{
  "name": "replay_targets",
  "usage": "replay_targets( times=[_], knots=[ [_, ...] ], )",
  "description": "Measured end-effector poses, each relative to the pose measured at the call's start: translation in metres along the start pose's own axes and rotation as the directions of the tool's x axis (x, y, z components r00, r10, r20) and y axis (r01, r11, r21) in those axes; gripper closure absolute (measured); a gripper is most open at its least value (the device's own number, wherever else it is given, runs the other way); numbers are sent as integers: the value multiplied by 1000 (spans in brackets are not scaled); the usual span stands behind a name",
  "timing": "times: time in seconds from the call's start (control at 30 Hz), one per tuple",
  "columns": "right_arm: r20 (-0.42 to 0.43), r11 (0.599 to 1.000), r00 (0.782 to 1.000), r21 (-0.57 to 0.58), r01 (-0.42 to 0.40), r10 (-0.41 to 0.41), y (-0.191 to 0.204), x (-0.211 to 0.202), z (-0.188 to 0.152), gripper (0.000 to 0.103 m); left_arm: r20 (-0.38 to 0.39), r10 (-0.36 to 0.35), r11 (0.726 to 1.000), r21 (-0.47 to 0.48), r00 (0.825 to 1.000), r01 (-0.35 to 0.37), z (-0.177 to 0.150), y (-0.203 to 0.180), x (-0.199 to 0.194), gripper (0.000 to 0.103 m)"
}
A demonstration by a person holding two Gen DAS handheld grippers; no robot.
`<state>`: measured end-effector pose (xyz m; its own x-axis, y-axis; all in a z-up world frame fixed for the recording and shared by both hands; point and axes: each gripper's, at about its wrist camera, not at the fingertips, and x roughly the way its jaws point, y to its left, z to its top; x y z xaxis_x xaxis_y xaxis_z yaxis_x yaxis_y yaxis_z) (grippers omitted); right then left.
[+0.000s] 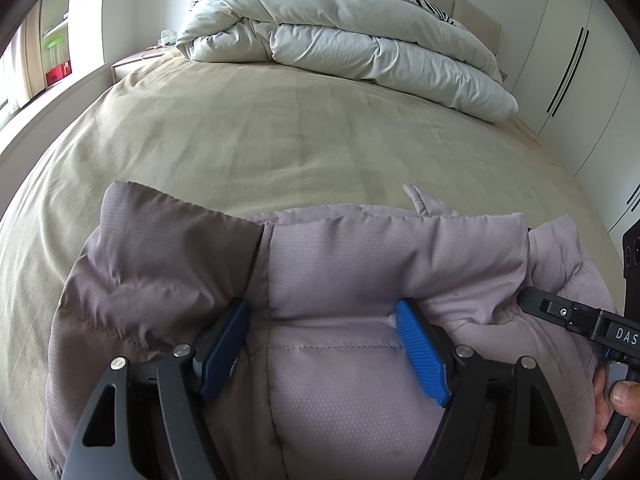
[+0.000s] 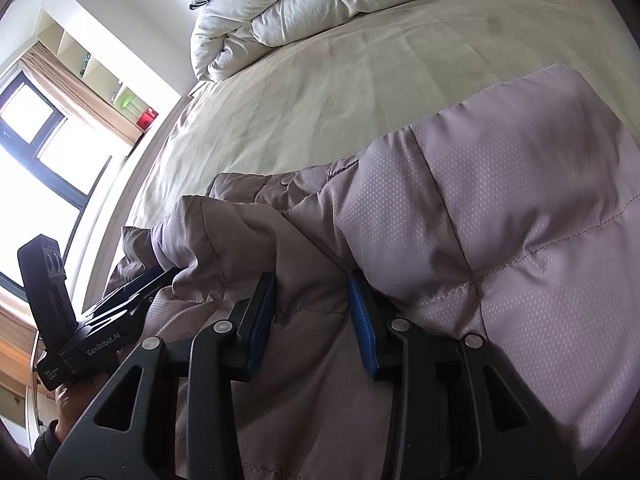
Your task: Fold large clothes
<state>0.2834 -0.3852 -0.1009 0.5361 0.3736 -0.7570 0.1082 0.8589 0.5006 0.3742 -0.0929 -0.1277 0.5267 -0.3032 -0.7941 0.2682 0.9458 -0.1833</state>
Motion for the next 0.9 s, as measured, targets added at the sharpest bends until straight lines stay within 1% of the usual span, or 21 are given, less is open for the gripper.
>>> replay_targets(
  times=[0.03,0.13,0.17,0.27,0.33,0.37,0.4,0.43,0.47,0.5,0.57,0.67,0.7,0.77,0.83,0.9],
  knots=[
    [2,1000,1000,-7,7,-7,3,-6,-1,65,-7,-2,1000,-4,1000,2,1,0,-2,24],
    [32,999,999,-32,23,-22,18,-33,-8,52,-7,5,1000,-31,1000,-5,-2,2,-21,24],
    [49,999,999,-47,19,-16,23,-45,-11,49,1,5,999,-38,1000,-5,-5,2,-32,24],
    [80,996,996,-91,-24,31,34,-80,-22,49,24,-19,999,-36,1000,20,-16,1,-70,24],
    [85,993,995,-110,-36,46,40,-99,-31,49,53,-1,1000,-30,999,2,-26,1,-95,22],
    [83,991,996,-128,-26,37,43,-104,-37,49,56,12,1000,-22,998,-11,-32,0,-102,20],
    [74,988,997,-154,4,7,47,-105,-44,49,43,27,1000,-7,999,-26,-38,-1,-104,18],
    [52,982,998,-184,52,-43,52,-101,-51,49,17,42,999,11,999,-42,-44,-2,-99,17],
    [29,971,995,-215,101,-98,54,-94,-58,49,1,45,999,22,999,-45,-49,-1,-93,17],
    [18,960,990,-243,138,-138,55,-87,-65,48,5,45,999,24,999,-46,-53,1,-89,14],
    [32,934,980,-299,197,-196,59,-76,-78,49,8,58,998,33,998,-58,-55,3,-83,9],
    [62,883,954,-364,295,-293,70,-65,-87,49,-5,88,995,55,996,-87,-56,2,-72,5],
    [68,874,947,-368,317,-315,73,-62,-89,48,-3,89,995,55,996,-89,-57,3,-69,2],
    [76,864,940,-375,337,-334,73,-56,-89,48,-2,77,996,43,997,-77,-59,8,-62,0],
    [81,869,941,-364,335,-328,70,-53,-91,48,7,70,997,40,997,-71,-61,10,-58,0],
    [97,865,940,-368,340,-328,69,-47,-92,48,14,76,996,45,997,-77,-63,9,-55,0]
  ],
)
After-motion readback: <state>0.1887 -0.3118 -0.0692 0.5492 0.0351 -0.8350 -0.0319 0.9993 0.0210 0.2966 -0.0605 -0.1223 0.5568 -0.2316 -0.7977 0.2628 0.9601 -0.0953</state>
